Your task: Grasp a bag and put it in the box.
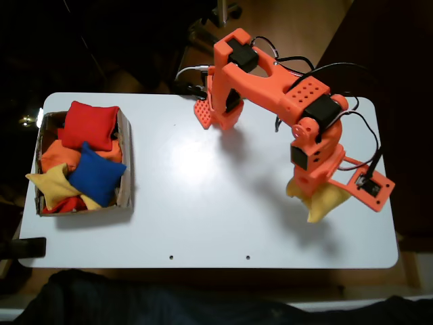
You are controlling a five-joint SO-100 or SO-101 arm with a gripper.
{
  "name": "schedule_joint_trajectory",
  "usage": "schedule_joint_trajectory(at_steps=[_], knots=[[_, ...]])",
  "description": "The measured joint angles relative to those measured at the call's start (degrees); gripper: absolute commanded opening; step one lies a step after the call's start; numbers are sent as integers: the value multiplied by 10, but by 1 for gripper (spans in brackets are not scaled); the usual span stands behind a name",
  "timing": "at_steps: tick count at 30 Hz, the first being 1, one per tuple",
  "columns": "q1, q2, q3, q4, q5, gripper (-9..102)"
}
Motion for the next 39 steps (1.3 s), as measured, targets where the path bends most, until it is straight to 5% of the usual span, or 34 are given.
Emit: schedule_joint_trajectory(at_steps=[39], knots=[[200,186,-34,270,-25,3]])
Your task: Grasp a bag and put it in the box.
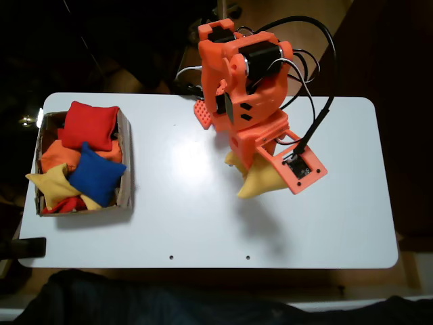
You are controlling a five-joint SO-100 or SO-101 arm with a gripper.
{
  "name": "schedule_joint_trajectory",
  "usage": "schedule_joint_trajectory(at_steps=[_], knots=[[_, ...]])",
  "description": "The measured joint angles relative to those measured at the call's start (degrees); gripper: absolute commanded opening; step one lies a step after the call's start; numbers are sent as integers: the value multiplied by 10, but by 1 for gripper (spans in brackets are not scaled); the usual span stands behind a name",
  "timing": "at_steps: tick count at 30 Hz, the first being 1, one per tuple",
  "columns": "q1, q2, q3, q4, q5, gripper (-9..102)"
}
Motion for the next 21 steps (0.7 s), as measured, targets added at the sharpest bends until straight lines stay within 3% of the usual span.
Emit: schedule_joint_trajectory(at_steps=[21], knots=[[144,16,-9,2,113,3]])
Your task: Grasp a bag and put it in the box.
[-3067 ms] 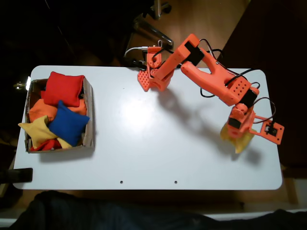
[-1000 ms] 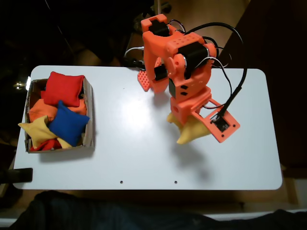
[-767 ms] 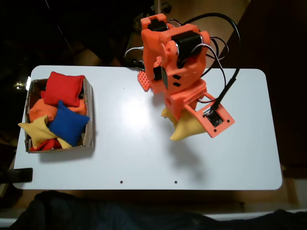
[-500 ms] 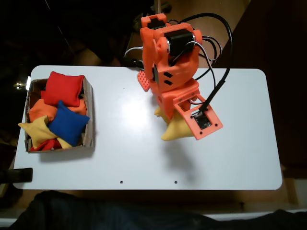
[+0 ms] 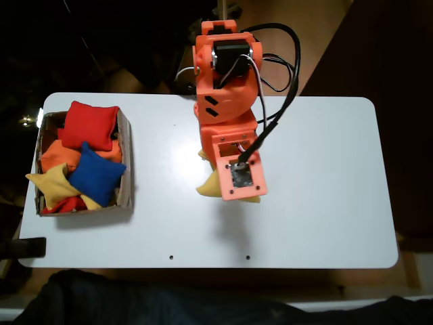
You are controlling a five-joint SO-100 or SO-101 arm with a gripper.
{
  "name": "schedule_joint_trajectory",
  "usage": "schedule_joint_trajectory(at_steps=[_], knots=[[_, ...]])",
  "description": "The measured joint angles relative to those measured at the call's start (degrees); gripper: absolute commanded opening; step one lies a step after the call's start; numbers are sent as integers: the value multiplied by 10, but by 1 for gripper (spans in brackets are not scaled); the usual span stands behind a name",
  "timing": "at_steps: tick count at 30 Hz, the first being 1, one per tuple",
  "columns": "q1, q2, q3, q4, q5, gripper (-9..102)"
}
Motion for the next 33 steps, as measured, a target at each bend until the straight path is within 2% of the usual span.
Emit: schedule_joint_trajectory(at_steps=[16,23,33], knots=[[103,7,-44,-1,242,3],[180,7,-47,-68,381,2],[275,7,-47,-152,475,2]])
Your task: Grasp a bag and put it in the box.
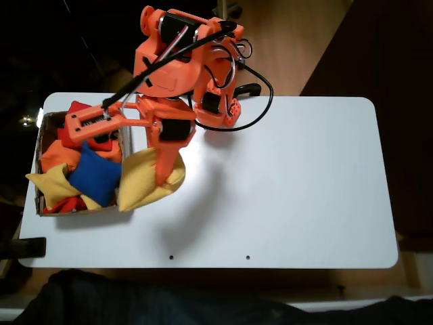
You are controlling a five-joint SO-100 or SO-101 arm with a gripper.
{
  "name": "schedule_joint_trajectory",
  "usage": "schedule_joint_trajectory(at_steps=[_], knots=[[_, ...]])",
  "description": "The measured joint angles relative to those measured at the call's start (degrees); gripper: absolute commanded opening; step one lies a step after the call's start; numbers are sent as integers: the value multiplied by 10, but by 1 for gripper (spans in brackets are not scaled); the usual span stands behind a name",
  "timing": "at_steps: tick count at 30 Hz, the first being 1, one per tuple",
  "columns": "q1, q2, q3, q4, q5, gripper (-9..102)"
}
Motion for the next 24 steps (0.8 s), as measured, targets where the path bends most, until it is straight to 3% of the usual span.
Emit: schedule_joint_trajectory(at_steps=[13,24], knots=[[149,0,22,-138,150,2],[232,-4,34,-215,207,2]])
